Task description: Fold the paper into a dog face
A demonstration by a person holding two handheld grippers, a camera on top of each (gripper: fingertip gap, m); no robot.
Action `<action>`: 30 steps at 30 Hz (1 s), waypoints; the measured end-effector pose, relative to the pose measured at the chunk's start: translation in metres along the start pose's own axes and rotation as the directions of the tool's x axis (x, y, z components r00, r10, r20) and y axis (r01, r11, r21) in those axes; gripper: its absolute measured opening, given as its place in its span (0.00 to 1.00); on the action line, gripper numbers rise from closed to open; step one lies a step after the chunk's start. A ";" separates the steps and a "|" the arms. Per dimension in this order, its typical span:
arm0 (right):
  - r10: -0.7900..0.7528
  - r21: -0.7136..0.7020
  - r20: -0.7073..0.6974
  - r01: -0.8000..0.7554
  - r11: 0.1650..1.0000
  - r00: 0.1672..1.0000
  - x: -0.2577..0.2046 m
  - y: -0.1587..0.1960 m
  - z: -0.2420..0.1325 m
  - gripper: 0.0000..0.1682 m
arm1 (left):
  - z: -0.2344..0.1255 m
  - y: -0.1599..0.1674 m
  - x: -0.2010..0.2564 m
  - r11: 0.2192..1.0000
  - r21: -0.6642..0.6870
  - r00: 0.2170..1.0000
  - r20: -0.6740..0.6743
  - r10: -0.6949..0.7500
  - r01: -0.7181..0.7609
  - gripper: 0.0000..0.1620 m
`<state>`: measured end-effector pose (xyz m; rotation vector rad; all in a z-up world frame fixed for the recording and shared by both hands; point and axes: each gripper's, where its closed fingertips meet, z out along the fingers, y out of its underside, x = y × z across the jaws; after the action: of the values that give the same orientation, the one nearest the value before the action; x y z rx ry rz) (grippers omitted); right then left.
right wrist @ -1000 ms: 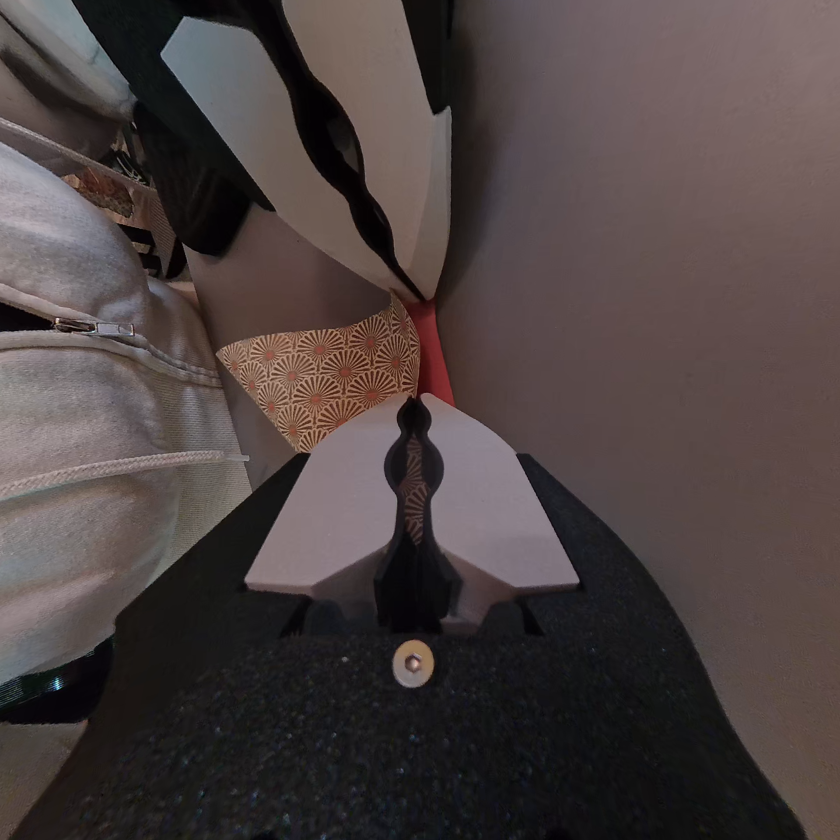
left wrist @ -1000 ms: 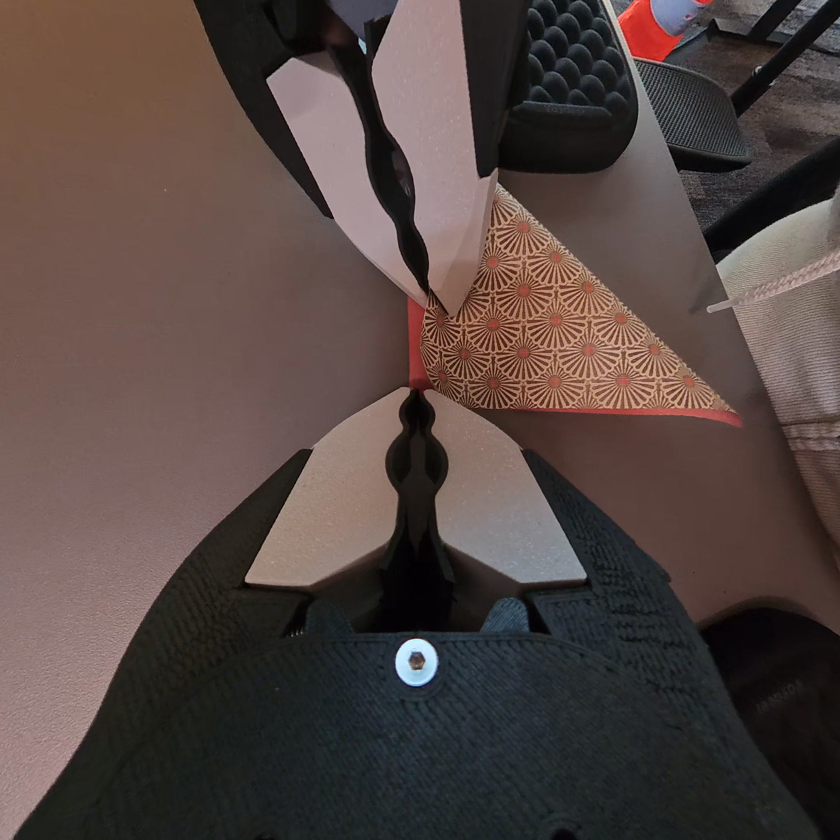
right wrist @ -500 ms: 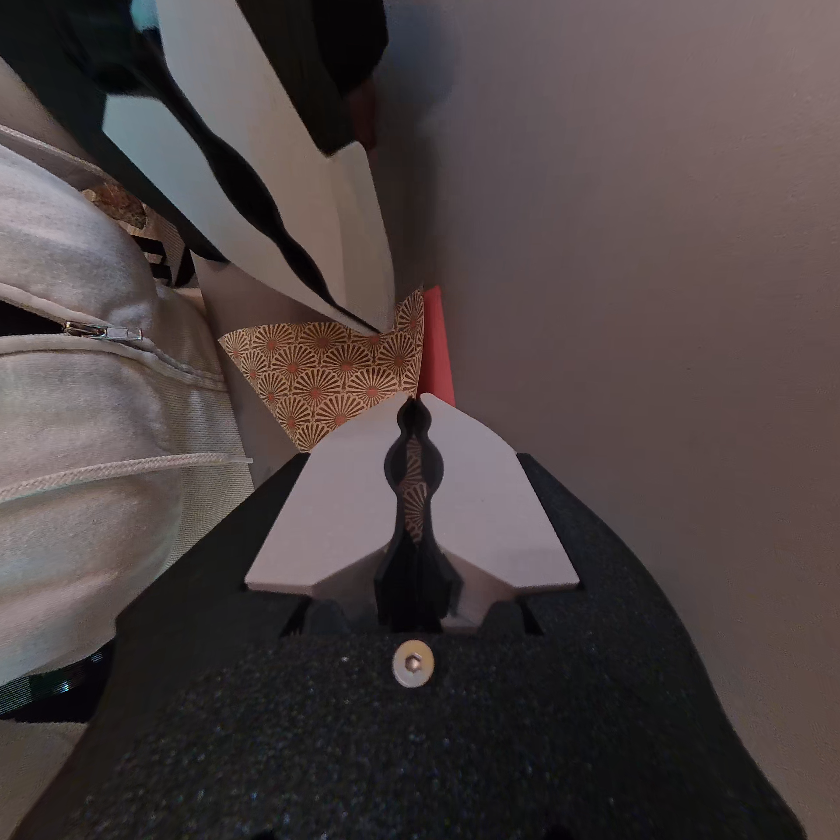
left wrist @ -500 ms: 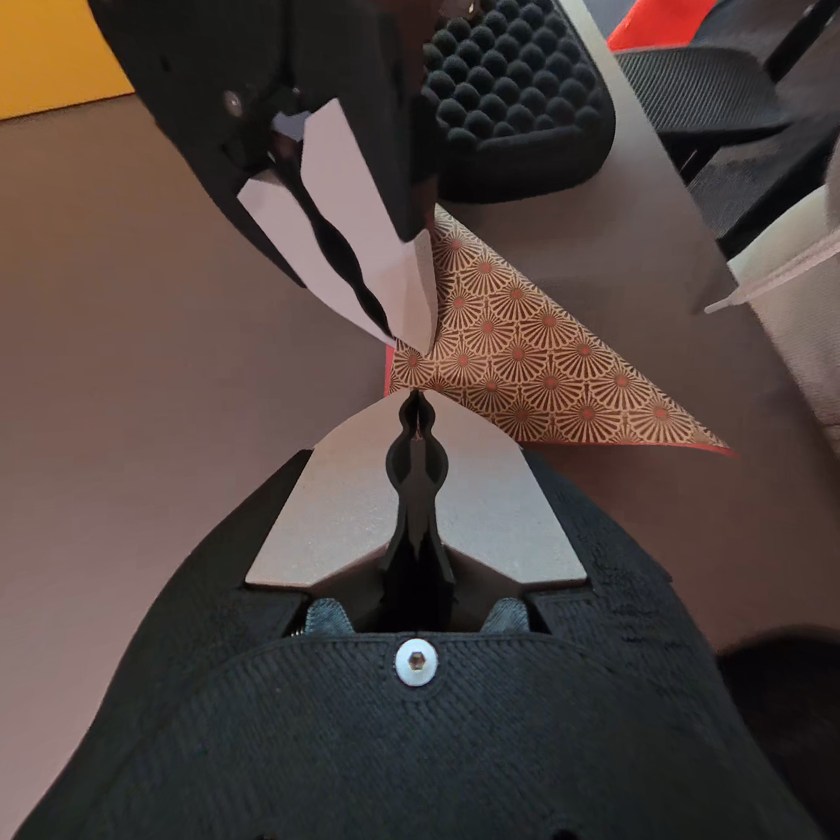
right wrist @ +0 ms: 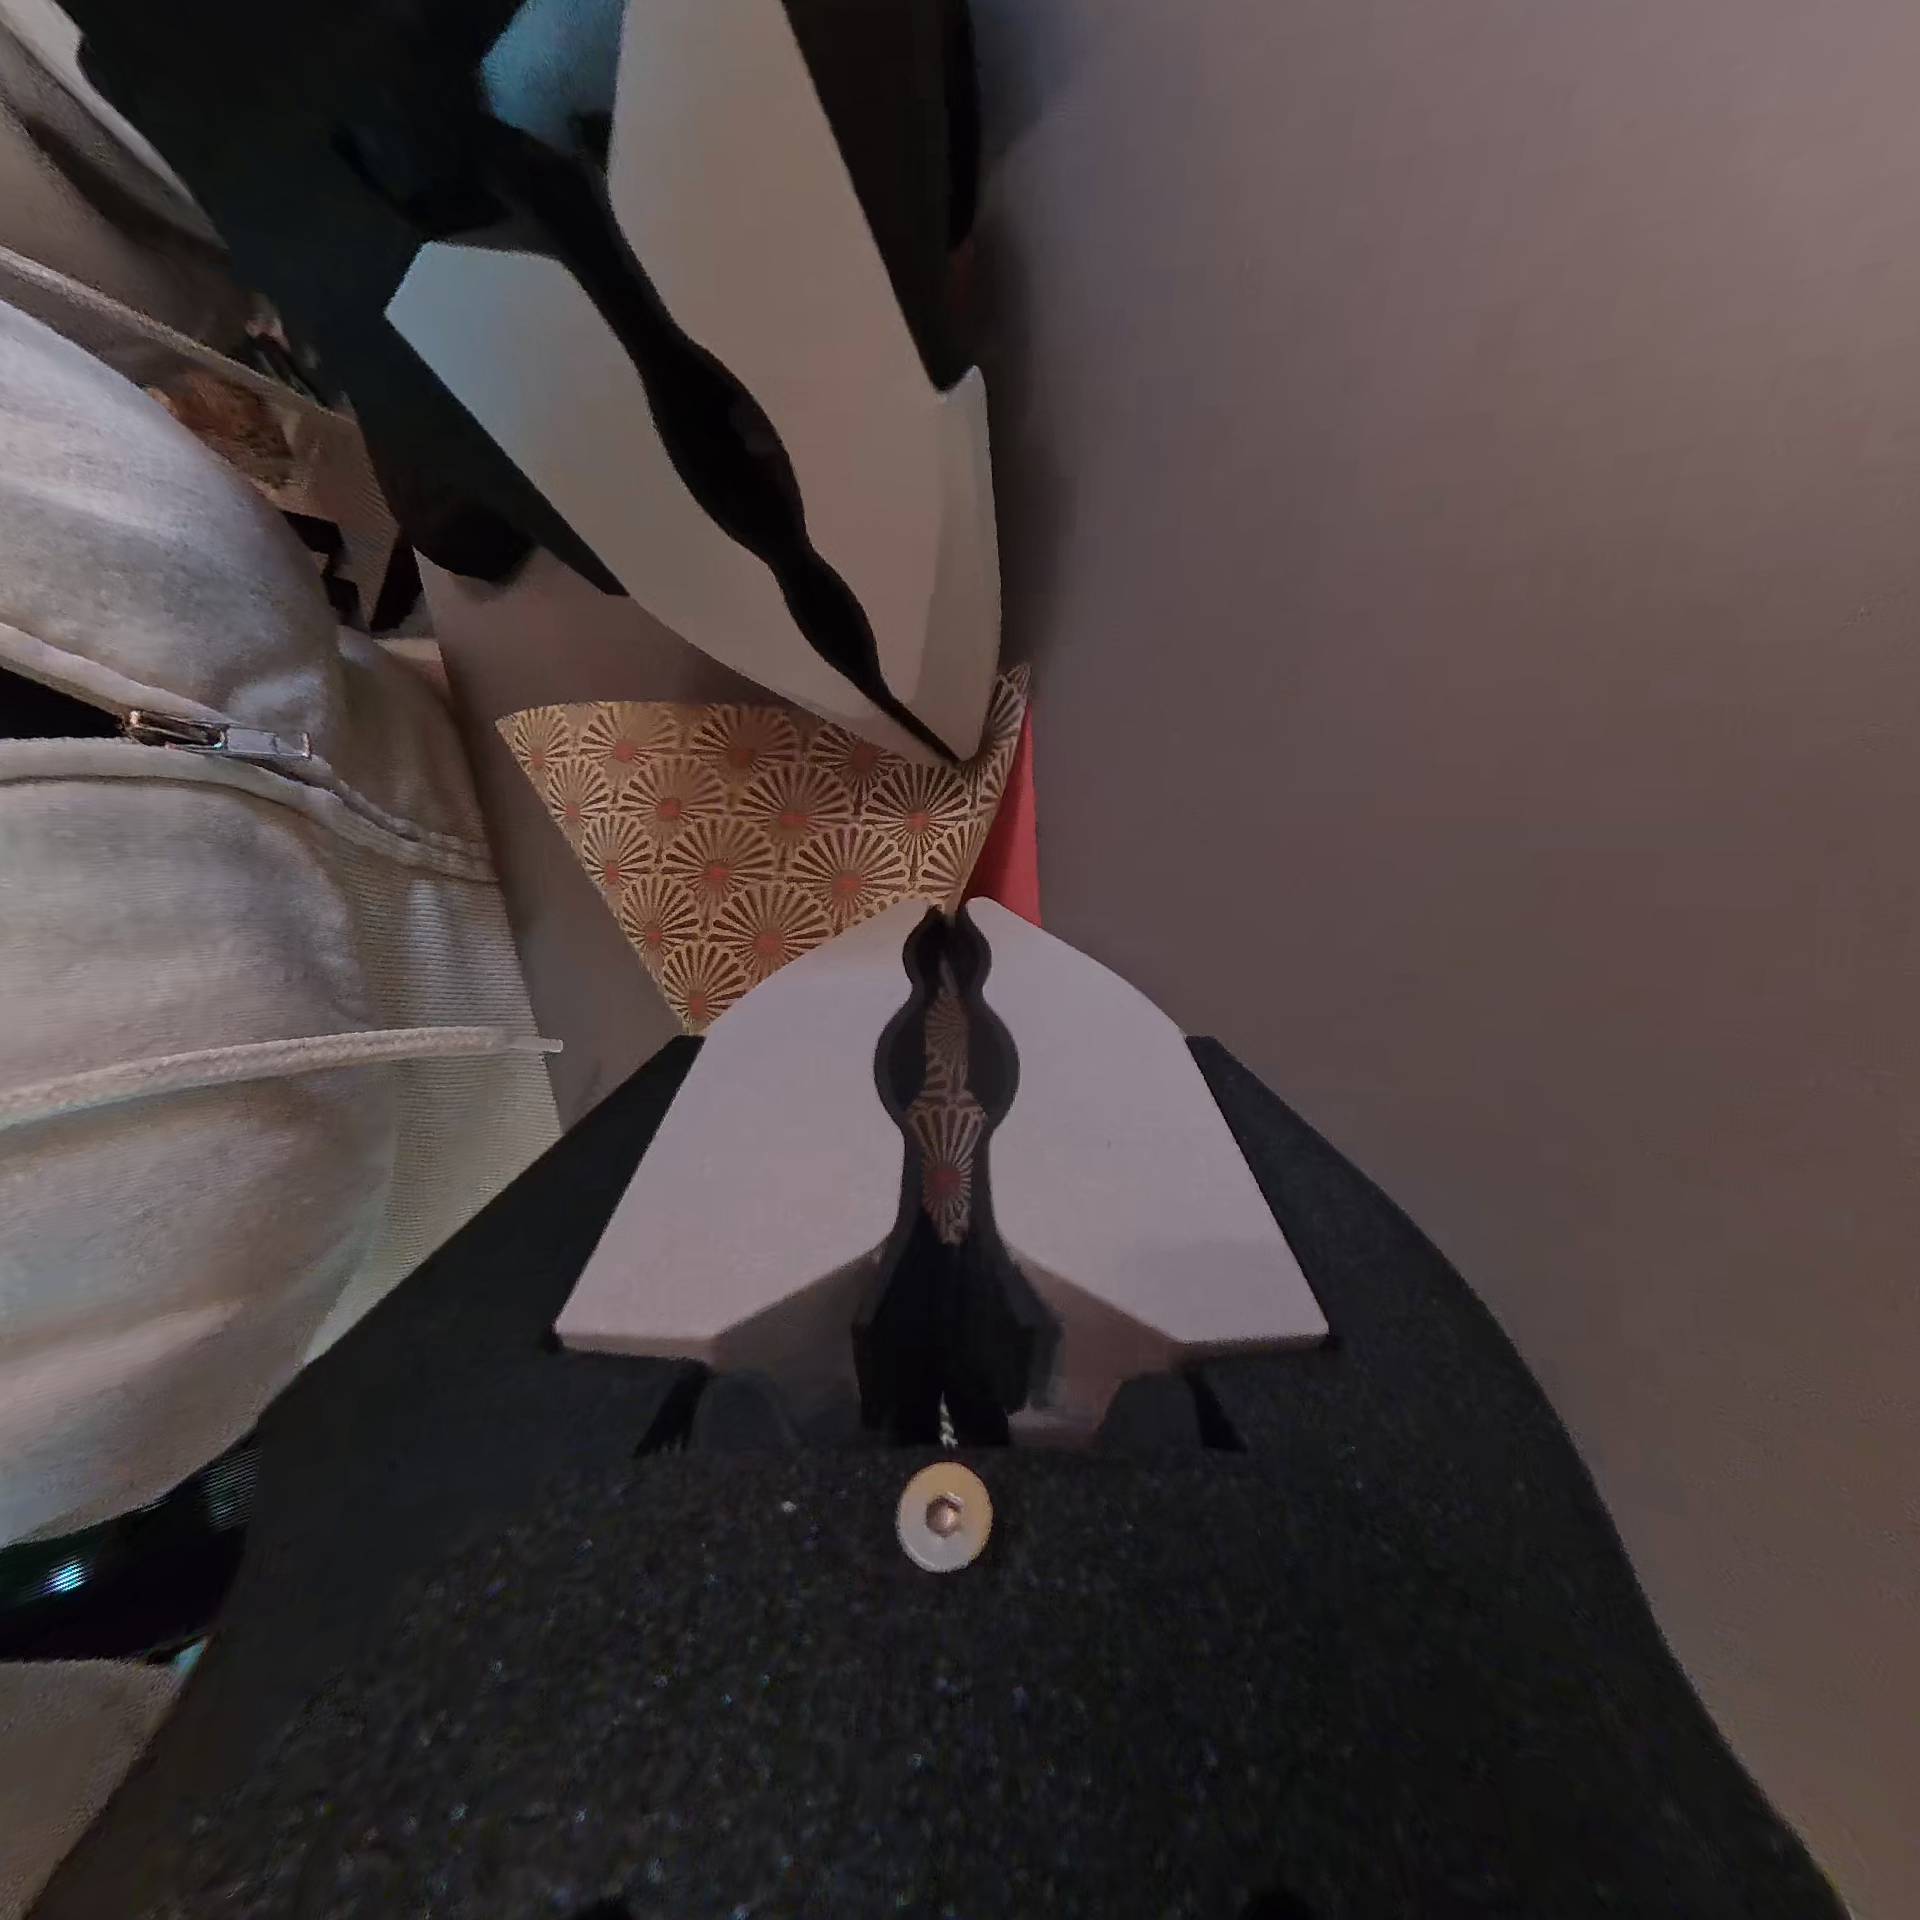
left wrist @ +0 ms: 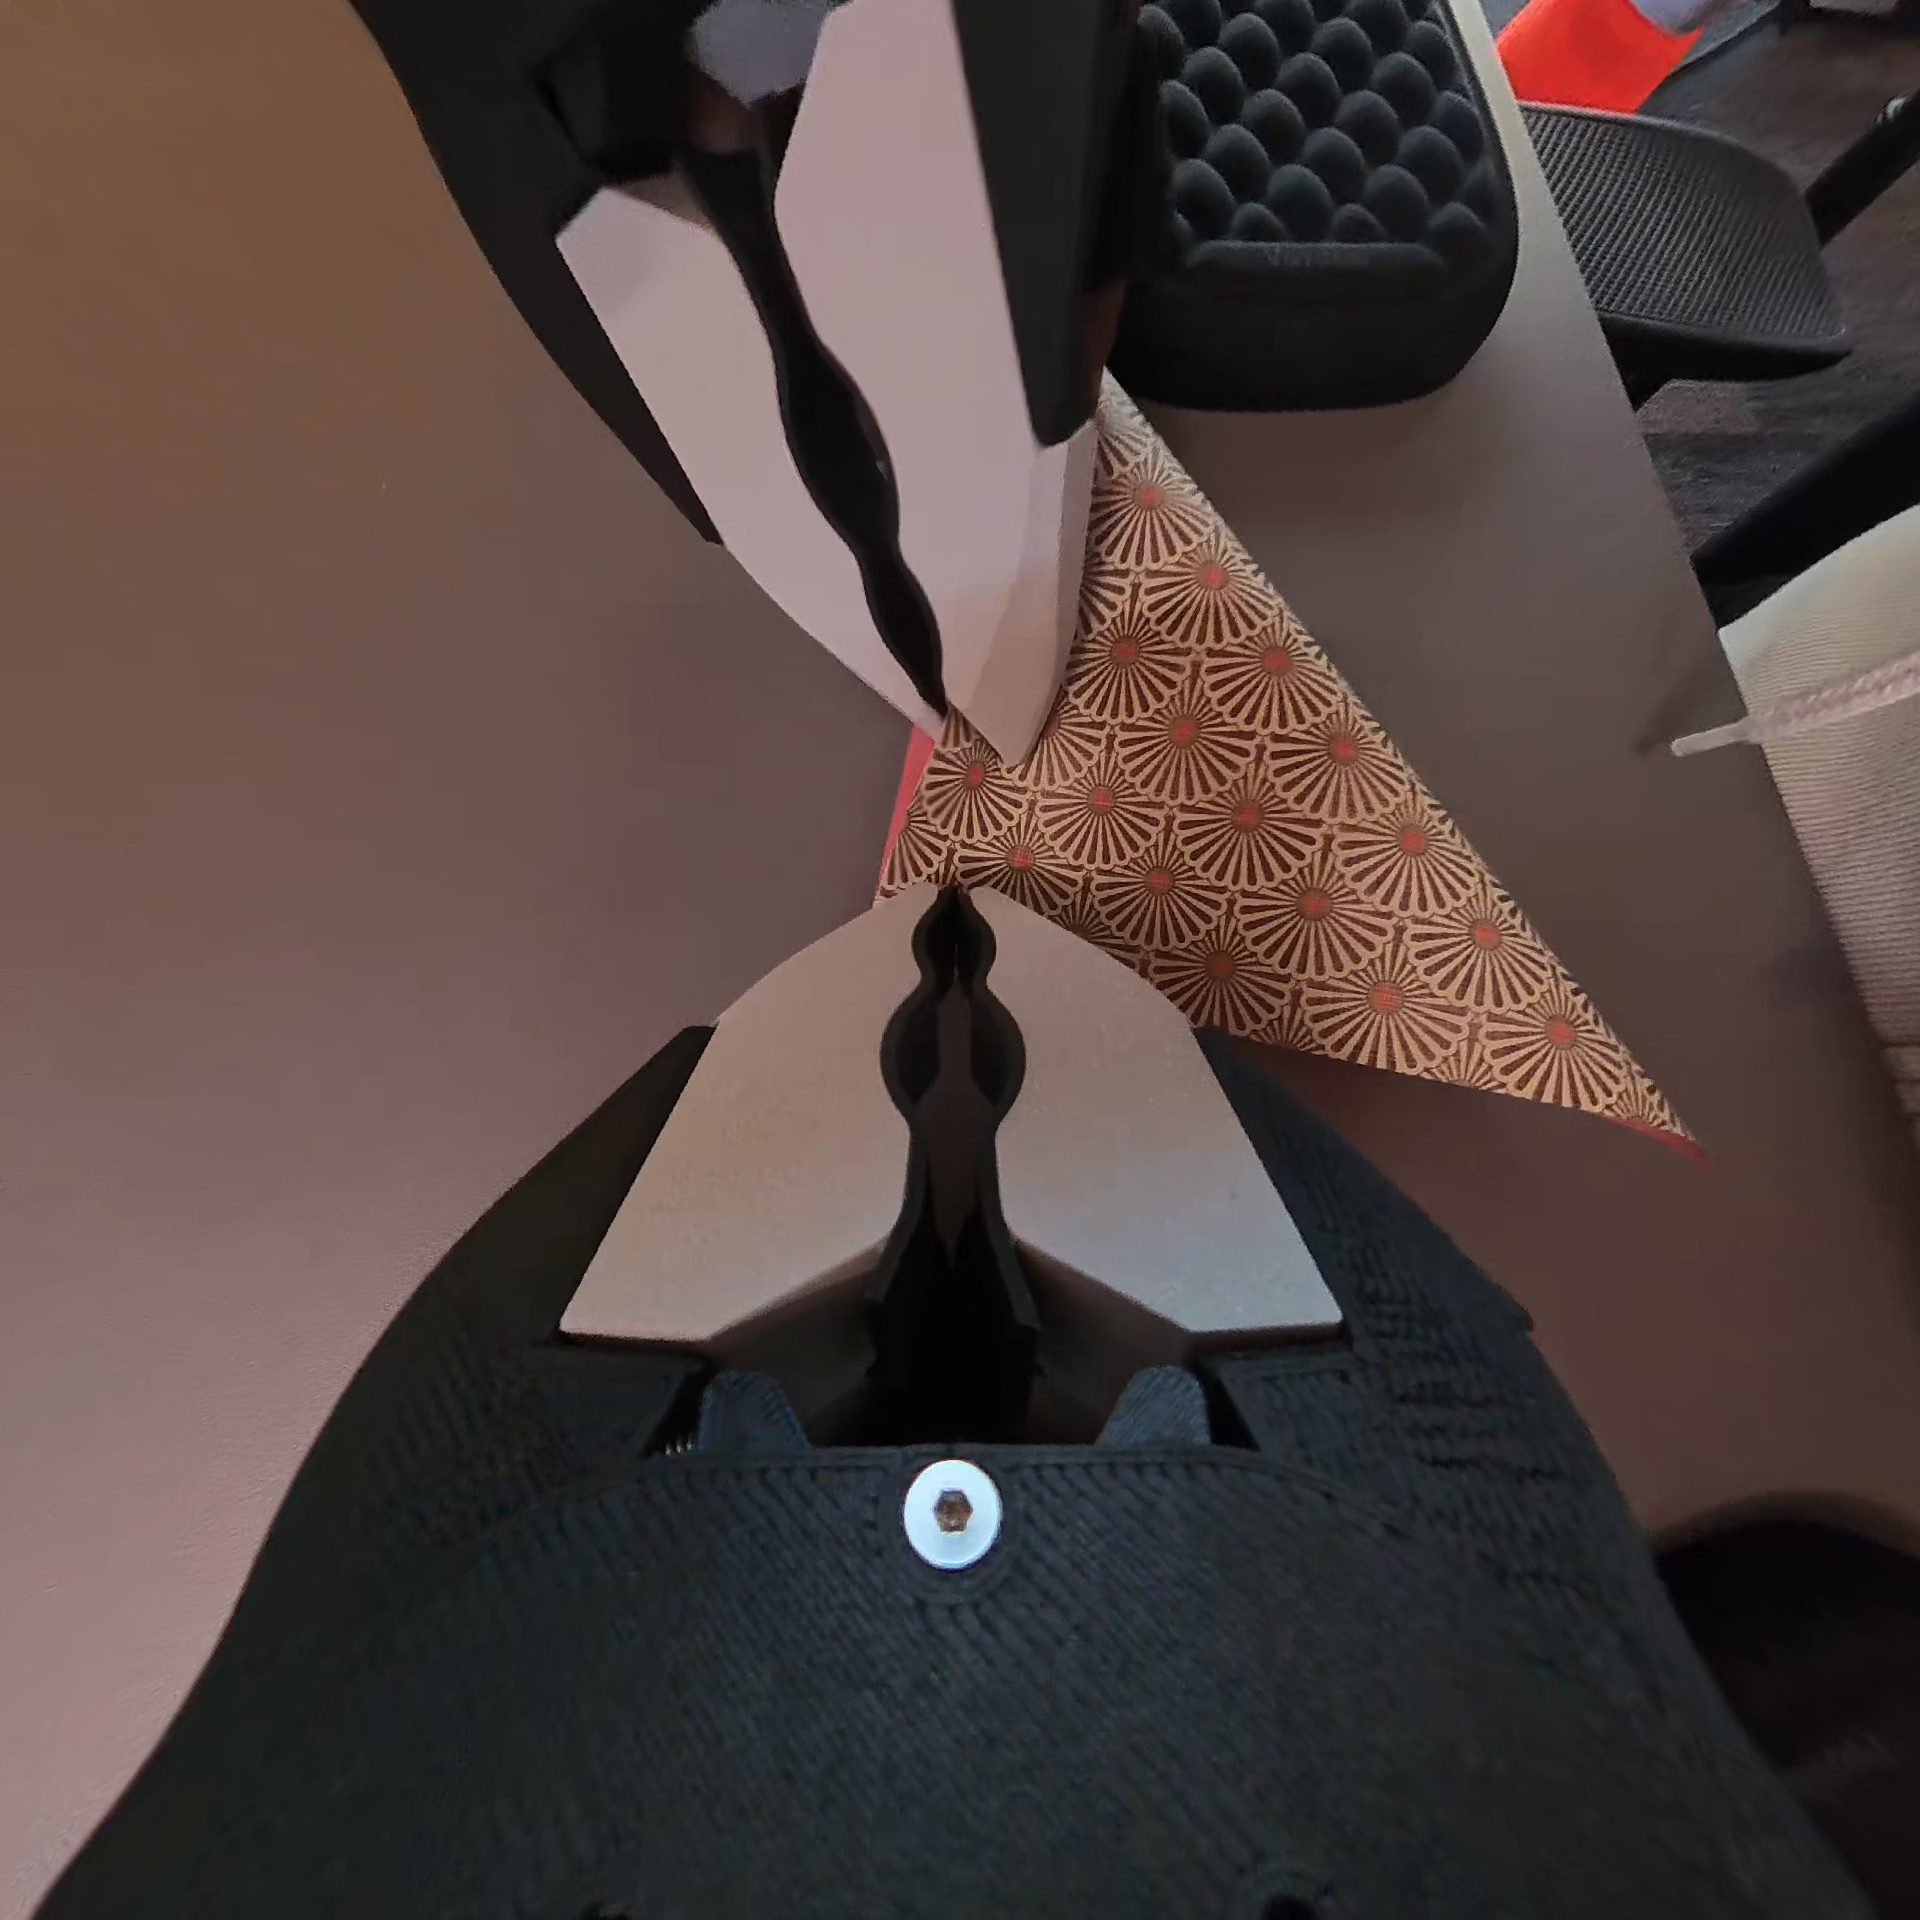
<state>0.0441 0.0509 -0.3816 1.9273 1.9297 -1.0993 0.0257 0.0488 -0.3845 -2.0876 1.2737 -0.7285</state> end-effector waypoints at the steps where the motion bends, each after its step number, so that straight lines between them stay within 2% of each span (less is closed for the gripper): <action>1: -0.030 0.025 -0.015 0.030 0.999 0.999 -0.001 -0.003 -0.003 0.02 | 0.000 0.000 0.000 1.000 0.000 1.000 -0.003 -0.010 0.010 0.00; 3: -0.107 0.107 -0.078 0.115 0.988 0.991 -0.003 -0.014 -0.015 0.02 | 0.000 0.000 0.000 1.000 0.001 1.000 -0.009 -0.023 0.023 0.01; 5: -0.228 0.186 -0.235 0.274 0.944 0.945 -0.003 -0.026 -0.037 0.02 | 0.000 0.000 0.000 1.000 0.001 0.999 -0.012 -0.031 0.031 0.01; 6: -0.290 0.205 -0.337 0.371 0.906 0.896 -0.004 -0.031 -0.049 0.01 | 0.000 0.000 0.000 1.000 0.001 0.999 -0.011 -0.031 0.031 0.01; 9: -0.458 0.140 -0.584 0.639 0.756 0.670 -0.021 -0.036 -0.070 0.00 | 0.000 0.000 0.000 1.000 0.000 1.000 -0.008 -0.029 0.029 0.01; 11: -0.537 0.044 -0.686 0.764 0.644 0.491 -0.035 -0.038 -0.062 0.00 | 0.000 0.000 0.000 1.000 -0.001 1.000 -0.006 -0.027 0.027 0.01; 12: -0.569 -0.053 -0.715 0.780 0.624 0.406 -0.034 -0.036 -0.053 0.00 | 0.000 0.000 0.000 1.000 -0.001 1.000 -0.006 -0.025 0.025 0.01; 14: -0.649 -0.268 -0.716 0.757 0.596 0.257 -0.023 -0.030 -0.037 0.00 | 0.000 0.000 0.000 1.000 -0.002 1.000 -0.005 -0.022 0.022 0.01; 15: -0.688 -0.339 -0.694 0.746 0.572 0.212 -0.018 -0.028 -0.029 0.00 | 0.000 0.000 0.000 1.000 -0.004 1.000 -0.001 -0.016 0.016 0.01; 17: -0.753 -0.429 -0.631 0.723 0.541 0.189 -0.010 -0.026 -0.015 0.00 | 0.000 0.000 0.000 1.000 -0.008 1.000 0.008 -0.005 0.005 0.01; 20: -0.825 -0.519 -0.536 0.703 0.487 0.176 -0.004 -0.025 -0.003 0.00 | 0.000 0.000 0.000 1.000 -0.013 1.000 0.015 0.008 -0.008 0.01; 23: -0.876 -0.624 -0.466 0.656 0.426 0.126 0.004 -0.018 0.004 0.00 | 0.000 0.001 0.000 1.000 -0.010 1.000 0.019 0.015 -0.015 0.00; 28: -0.871 -0.703 -0.486 0.624 0.341 -0.073 0.002 -0.015 0.004 0.00 | 0.000 0.001 0.000 1.000 -0.005 0.999 0.017 0.027 -0.027 0.00; 30: -0.862 -0.723 -0.493 0.607 0.330 -0.119 -0.001 -0.011 0.004 0.00 | 0.000 0.001 0.000 0.999 -0.004 0.999 0.019 0.035 -0.035 0.01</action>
<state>0.0329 0.0492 -0.3799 0.9573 3.7774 0.4507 0.0252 0.0481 -0.3849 -2.0651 1.2989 -0.6893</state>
